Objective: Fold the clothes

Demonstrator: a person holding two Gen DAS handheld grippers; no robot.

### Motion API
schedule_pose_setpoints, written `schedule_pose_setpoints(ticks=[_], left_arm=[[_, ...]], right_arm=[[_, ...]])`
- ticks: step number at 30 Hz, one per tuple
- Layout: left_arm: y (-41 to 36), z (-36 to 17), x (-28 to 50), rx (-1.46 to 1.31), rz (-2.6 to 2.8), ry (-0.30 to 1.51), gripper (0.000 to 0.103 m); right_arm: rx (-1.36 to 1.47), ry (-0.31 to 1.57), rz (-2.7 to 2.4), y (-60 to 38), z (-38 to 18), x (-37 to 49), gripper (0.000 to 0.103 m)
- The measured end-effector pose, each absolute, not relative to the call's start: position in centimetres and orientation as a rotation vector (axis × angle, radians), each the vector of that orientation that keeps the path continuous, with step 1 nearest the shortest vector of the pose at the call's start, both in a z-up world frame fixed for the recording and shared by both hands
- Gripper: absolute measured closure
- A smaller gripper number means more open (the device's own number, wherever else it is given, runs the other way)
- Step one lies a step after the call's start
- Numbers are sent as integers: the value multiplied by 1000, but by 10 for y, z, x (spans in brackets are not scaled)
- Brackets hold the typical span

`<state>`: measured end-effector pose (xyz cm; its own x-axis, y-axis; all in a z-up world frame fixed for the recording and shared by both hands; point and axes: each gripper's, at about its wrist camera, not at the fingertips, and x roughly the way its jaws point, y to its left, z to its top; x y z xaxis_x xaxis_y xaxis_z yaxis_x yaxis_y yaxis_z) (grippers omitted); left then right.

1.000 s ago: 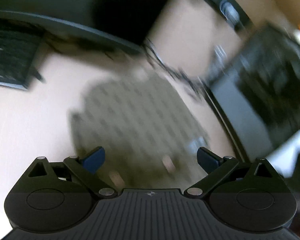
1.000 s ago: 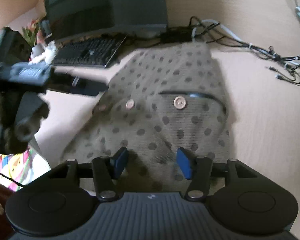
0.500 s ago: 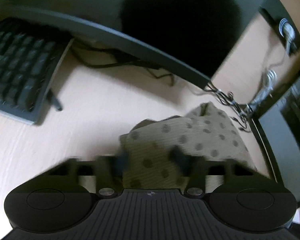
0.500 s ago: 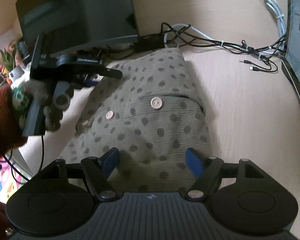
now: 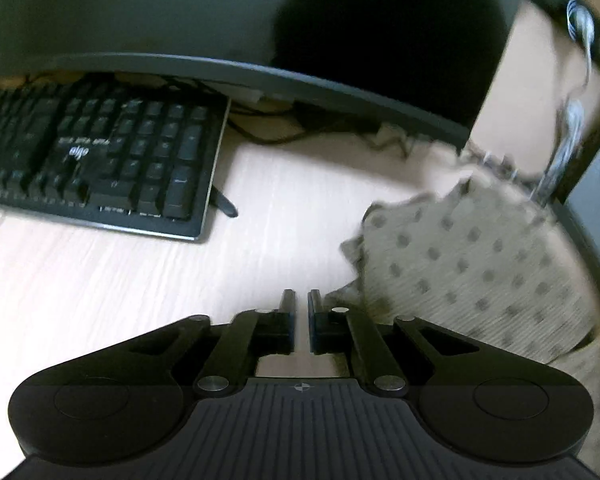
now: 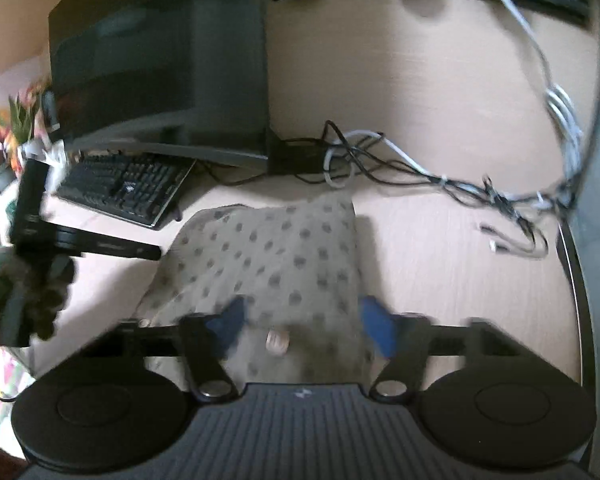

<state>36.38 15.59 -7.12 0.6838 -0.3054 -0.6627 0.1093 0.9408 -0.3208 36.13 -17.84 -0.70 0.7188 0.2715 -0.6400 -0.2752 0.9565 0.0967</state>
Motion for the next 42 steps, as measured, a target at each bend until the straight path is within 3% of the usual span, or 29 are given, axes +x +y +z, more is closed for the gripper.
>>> schedule_pose_setpoints(ticks=[1,3,5,7,13,14,15,18,21,27,35,37,39,42], left_arm=[[161,-67,361,-319,-261,769,79],[169,-59,360,-423,-335,728,34],[163,-54,369,-446,-363,718,27],[152,-57,381,-421,-361,731,26],[115,-81,416,-323,-356,827,29],[110,-84,421,-310,-352,837,34],[106,-86,423,-303,-356,843,50],[98,-82,421,-235,-366,817,81],[99,-72,413,-204,-372,781,90],[122,-25,374,-237,-381,646,93],[151,-79,358,-141,-232,789,93],[159,-81,353,-140,-220,794,90],[168,-80,351,-147,-199,796,78],[180,-70,344,-207,-186,777,77]], right_arm=[[-18,701,300,-176,-6,370,57],[44,712,282,-179,-9,388,56],[120,719,264,-186,-9,394,56],[196,723,246,-193,-8,399,48],[216,745,240,-196,-12,374,33],[213,752,232,-198,-14,368,31],[210,759,224,-201,-17,362,30],[232,787,182,-213,-26,349,29],[285,807,137,-226,-35,343,29],[287,782,126,-232,-31,339,29],[118,750,206,-194,-18,365,29],[35,766,220,-178,-23,376,29],[-48,781,235,-163,-28,388,29],[-158,819,247,-143,-39,405,29]])
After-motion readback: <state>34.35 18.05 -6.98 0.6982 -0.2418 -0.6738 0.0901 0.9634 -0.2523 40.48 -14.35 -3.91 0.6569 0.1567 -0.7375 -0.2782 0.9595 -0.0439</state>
